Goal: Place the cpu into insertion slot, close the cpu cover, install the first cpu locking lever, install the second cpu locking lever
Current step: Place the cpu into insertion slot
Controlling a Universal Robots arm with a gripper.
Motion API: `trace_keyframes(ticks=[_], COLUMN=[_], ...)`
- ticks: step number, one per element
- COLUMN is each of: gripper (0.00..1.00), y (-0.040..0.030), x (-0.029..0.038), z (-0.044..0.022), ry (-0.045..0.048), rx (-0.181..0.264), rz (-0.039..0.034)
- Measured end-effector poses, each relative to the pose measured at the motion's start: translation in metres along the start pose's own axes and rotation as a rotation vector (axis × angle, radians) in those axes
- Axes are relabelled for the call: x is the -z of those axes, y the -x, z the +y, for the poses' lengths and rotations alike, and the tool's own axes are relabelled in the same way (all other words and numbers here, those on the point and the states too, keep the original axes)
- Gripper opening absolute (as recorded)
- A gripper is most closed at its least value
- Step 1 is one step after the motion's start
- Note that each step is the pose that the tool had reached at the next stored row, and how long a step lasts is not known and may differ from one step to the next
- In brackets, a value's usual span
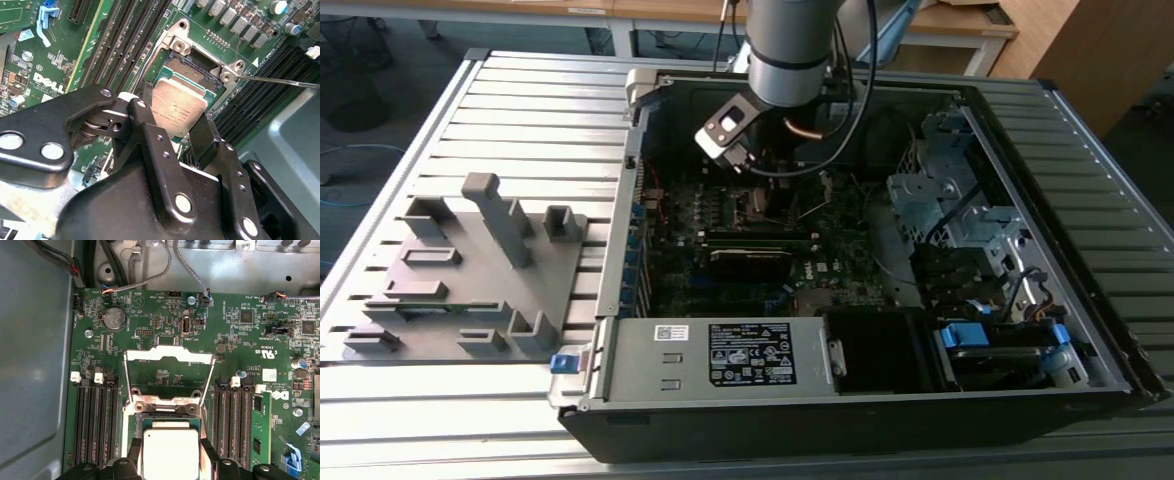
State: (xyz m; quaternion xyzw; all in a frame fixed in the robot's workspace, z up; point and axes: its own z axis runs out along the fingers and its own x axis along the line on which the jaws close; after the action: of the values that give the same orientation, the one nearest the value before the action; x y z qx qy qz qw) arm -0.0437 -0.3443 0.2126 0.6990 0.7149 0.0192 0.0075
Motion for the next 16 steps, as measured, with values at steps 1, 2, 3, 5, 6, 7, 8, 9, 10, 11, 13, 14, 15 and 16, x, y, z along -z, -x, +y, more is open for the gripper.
trace_keyframes(ticks=[1,2,3,5,6,7,8,9,10,11,13,14,15,16], gripper=[0.54,0.54,0.54,0.54,0.54,0.54,0.54,0.54,0.54,0.54,0.54,0.54,0.54,0.54], y=[0.0,0.0001,0.0001,0.0001,0.0001,0.0001,0.0001,0.0001,0.0001,0.0001,0.0001,0.0001,0.0001,0.0001], x=[-0.0007,-0.0013,-0.0017,-0.0018,-0.0018,-0.002,-0.0023,-0.0024,-0.0024,-0.0024,-0.0025,-0.0025,-0.0025,-0.0045], z=[-0.0001,-0.0001,-0.0002,-0.0002,-0.0002,-0.0002,-0.0002,-0.0002,-0.0002,-0.0002,-0.0002,-0.0002,-0.0002,-0.0003], ry=[-0.0001,-0.0001,-0.0001,-0.0002,-0.0003,-0.0002,0.0,-0.0001,-0.0002,-0.0002,-0.0001,-0.0001,-0.0001,-0.0002], rx=[0.0,0.0,0.0,0.0,0.0,0.0,0.0,0.0,0.0,0.0,0.0,0.0,0.0,0.0], rz=[-0.0003,-0.0005,-0.0006,-0.0009,-0.001,-0.0008,-0.0005,-0.0006,-0.0007,-0.0009,-0.0007,-0.0007,-0.0007,-0.0007])
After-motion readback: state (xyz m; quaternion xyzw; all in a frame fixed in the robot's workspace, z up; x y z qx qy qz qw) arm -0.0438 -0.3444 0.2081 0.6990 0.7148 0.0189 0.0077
